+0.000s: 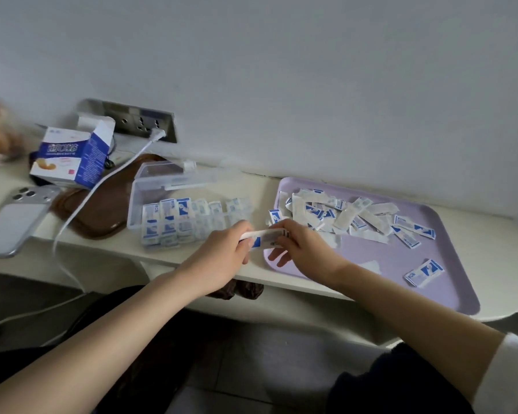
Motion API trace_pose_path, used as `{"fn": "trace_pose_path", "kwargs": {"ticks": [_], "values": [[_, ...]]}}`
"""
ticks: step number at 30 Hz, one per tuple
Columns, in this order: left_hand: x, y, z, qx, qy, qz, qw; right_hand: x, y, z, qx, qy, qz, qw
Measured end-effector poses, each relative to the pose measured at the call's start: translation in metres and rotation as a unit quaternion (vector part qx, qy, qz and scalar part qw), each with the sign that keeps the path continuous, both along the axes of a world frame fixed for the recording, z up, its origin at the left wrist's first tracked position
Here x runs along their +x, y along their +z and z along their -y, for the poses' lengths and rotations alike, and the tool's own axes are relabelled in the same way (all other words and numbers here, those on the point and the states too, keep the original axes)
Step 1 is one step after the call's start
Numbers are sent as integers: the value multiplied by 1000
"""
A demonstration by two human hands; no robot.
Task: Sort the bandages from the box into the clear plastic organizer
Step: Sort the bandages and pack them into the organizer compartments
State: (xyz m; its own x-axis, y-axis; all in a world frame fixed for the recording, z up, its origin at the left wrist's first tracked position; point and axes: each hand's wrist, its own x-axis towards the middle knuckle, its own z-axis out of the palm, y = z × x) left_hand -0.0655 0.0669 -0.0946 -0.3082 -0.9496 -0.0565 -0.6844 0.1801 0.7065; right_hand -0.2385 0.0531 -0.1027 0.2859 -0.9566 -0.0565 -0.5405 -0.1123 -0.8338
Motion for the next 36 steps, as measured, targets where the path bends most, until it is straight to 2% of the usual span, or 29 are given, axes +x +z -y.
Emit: {"fn": "trace_pose_path", "kwargs": {"ticks": [6,9,13,18,26,29,32,36], "values": [[33,9,-2,-8,0,48,999,36,-2,-4,-88,65,-126,986],[51,11,-1,-24,-6,75,997,48,3,-7,-81,109,-164,977],[69,7,-3,-32,1,91,995,58,5,-9,-113,155,-264,945],[82,8,-3,-26,-2,39,999,60,-2,-1,-117,139,-227,957],[104,20,20,-97,41,30,994,98,12,16,-305,89,-161,934],[112,23,24,-122,67,19,990,119,26,22,-230,96,-116,961],[118,30,25,-165,95,39,981,135,37,30,-168,95,-132,972],[129,33,26,-208,167,101,959,153,45,48,-131,35,-142,981]]}}
